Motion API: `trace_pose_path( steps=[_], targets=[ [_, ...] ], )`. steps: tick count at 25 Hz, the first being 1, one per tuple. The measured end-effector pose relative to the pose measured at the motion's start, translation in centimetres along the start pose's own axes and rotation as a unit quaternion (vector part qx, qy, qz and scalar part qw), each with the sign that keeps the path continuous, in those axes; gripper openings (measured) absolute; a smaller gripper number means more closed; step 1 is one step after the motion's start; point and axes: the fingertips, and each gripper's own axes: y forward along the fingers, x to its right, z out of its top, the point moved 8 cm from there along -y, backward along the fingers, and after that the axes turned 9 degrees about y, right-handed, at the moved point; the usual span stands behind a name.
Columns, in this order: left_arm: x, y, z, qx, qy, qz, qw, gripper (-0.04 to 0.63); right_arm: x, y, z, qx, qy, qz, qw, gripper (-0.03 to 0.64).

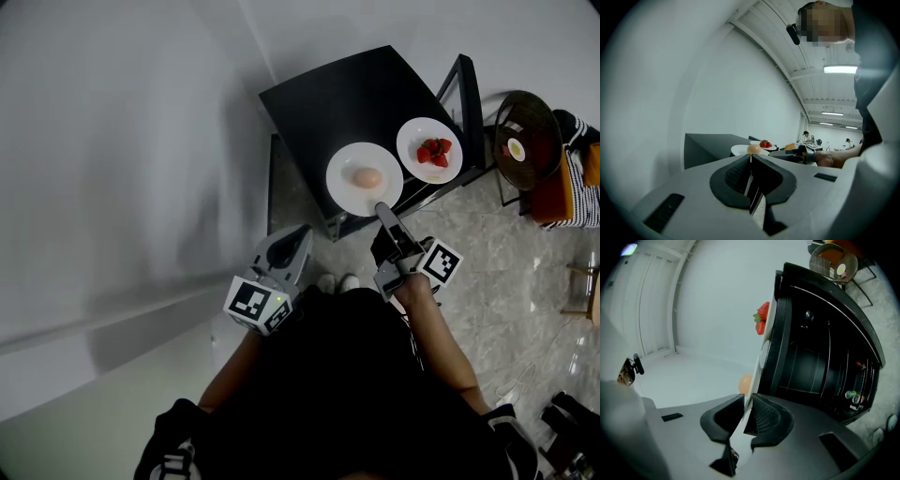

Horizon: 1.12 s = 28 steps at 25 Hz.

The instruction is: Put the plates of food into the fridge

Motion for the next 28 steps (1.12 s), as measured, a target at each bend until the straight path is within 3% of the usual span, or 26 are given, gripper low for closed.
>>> trace_pose_path(
  steps=[3, 8, 15, 28],
  targets=[
    [-0.2, -0.2, -0.3, -0.001, -0.015, 0.005, 0.9999, 0.024, 0.2, 0.0, 0.0, -0.002, 0.019, -0.001, 1.0, 0.063],
    [-0.1, -0.6, 0.0, -0.002, -0.009, 0.006, 0.9999, 0.025, -0.1, -0.3, -0.1, 0.001, 0.049, 0.003, 0.999, 0.052],
    [0.5, -1.3, 0.0, -0.002, -0.014, -0.007, 0.9999, 0.024, -1.4, -1.8, -1.4, -0.014, 0.054, 0.01, 0.998, 0.052],
    [3.7, -3.1, 0.1, -0.002, -0.026, -0.024, 0.9994, 0.024, -2.8, -10.0, -3.4, 0.009, 0.093, 0.024, 0.995, 0.049]
  ],
)
